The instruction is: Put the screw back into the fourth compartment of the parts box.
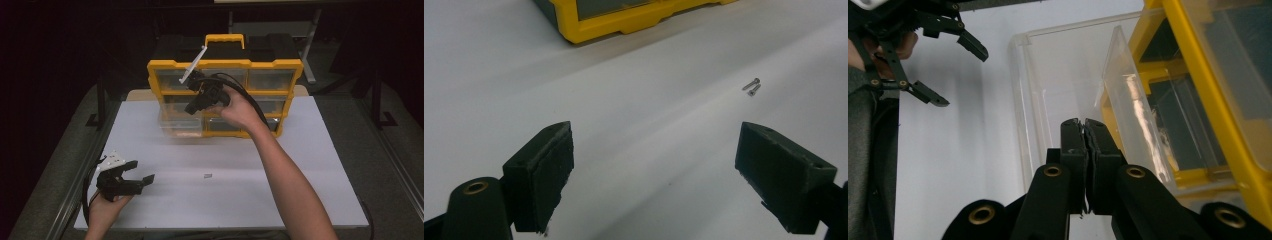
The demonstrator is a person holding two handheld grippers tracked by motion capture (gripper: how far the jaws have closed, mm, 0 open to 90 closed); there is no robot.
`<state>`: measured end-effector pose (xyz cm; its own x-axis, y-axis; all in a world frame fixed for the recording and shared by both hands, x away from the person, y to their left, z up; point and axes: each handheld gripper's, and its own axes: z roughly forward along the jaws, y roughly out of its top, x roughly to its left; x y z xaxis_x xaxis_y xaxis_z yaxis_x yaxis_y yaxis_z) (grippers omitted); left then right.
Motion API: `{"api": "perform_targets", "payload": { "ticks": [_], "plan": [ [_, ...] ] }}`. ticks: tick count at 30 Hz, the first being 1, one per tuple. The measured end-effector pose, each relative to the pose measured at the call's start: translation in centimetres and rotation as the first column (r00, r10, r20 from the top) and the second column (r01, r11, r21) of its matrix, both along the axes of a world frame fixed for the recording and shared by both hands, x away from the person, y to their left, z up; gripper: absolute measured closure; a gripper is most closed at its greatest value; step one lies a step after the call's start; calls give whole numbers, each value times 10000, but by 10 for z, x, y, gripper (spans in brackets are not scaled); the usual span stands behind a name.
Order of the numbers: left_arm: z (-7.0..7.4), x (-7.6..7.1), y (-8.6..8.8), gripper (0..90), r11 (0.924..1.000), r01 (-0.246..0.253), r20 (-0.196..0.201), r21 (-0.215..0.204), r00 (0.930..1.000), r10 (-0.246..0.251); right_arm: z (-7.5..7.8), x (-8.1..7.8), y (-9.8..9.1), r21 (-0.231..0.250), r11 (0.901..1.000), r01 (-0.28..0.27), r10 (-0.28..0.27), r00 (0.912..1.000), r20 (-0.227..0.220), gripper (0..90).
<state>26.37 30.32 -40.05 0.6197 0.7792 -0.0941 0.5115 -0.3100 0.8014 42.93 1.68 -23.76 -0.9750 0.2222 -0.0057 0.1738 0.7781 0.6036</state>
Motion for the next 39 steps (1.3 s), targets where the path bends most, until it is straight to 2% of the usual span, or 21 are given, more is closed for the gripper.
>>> {"api": "perform_targets", "payload": {
  "ticks": [6, 15, 22, 26, 29, 32, 35, 38, 39],
  "plan": [
    [-1, 0, 0, 156, 10000, 1, 8, -42, 10000, -1, -11, 4, 10, -193, 9998, -21, 16, 9996, -265, 862],
    [0, 0, 1, 156, 9998, -99, -7, -152, 10000, 99, -7, 4, 6, -13, 10000, -27, 26, 10000, -80, 804],
    [-1, 0, 0, 156, 9997, -149, 4, -196, 9999, 150, 10, -10, -23, 477, 9989, 46, -54, 9998, 168, 774],
    [-1, 1, -3, 156, 10000, -41, 16, -90, 10000, 42, 12, -19, -43, 640, 9977, 228, -245, 9994, 256, 748],
    [-1, 1, -4, 156, 10000, 21, 66, -38, 10000, -21, 8, -24, -56, 620, 9974, 371, -387, 9989, 248, 726],
    [-1, 1, -4, 156, 10000, 22, 73, -28, 10000, -22, 1, -28, -69, 811, 9955, 483, -497, 9986, 160, 704],
    [-1, 1, -3, 156, 10000, -15, 12, -13, 10000, 15, -9, -32, -81, 885, 9939, 653, -654, 9979, -18, 685],
    [-2, 0, -4, 156, 9996, -180, -63, -235, 9998, 178, -21, -36, -91, 903, 9929, 774, -766, 9970, -124, 668],
    [-1, 0, -3, 156, 10000, -72, 12, -68, 10000, 72, -25, -37, -94, 929, 9923, 813, -801, 9966, -174, 661]
  ]
}}
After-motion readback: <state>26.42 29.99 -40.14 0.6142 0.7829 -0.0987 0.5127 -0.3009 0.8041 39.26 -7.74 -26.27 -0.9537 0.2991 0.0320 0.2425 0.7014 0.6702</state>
